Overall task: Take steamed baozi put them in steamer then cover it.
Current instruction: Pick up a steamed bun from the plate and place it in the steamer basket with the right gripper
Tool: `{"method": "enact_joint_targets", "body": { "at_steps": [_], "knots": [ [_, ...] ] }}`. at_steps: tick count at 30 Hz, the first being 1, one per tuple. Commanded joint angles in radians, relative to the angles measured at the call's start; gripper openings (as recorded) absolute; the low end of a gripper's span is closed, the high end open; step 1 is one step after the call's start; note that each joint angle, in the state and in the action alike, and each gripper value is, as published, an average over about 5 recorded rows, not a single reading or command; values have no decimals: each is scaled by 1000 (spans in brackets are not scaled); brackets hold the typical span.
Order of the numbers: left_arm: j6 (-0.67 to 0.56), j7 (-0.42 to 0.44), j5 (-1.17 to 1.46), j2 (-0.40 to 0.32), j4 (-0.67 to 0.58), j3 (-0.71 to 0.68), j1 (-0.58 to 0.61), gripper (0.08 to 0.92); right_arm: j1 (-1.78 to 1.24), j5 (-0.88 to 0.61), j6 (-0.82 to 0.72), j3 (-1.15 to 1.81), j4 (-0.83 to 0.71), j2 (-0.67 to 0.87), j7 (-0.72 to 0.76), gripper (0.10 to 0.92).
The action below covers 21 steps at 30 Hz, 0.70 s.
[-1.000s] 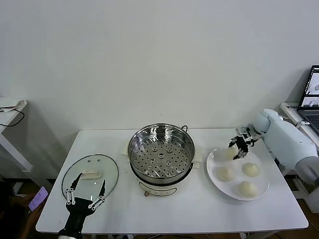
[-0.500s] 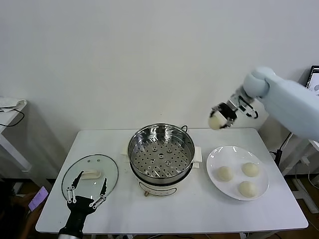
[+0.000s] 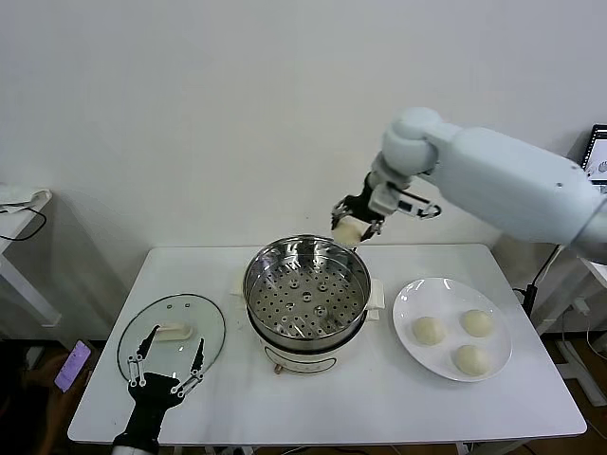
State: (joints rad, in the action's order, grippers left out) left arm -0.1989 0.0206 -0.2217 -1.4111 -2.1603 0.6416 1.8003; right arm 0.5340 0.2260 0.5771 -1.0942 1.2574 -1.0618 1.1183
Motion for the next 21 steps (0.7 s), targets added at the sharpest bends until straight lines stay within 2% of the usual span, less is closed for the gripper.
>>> {"method": "enact_joint_targets", "body": {
  "at_steps": [1,15,21],
  "knots": [
    [-1,0,1,1,1,2,0,823,-65,93,50,-26,-49,-114,-22,704],
    [-8,0,7,1,14,9,-3,823,-183,221,112,32,-244,-263,-36,706],
    [-10,0,11,1,20,10,-6,823,-188,224,119,31,-280,-294,-34,748]
  ]
}}
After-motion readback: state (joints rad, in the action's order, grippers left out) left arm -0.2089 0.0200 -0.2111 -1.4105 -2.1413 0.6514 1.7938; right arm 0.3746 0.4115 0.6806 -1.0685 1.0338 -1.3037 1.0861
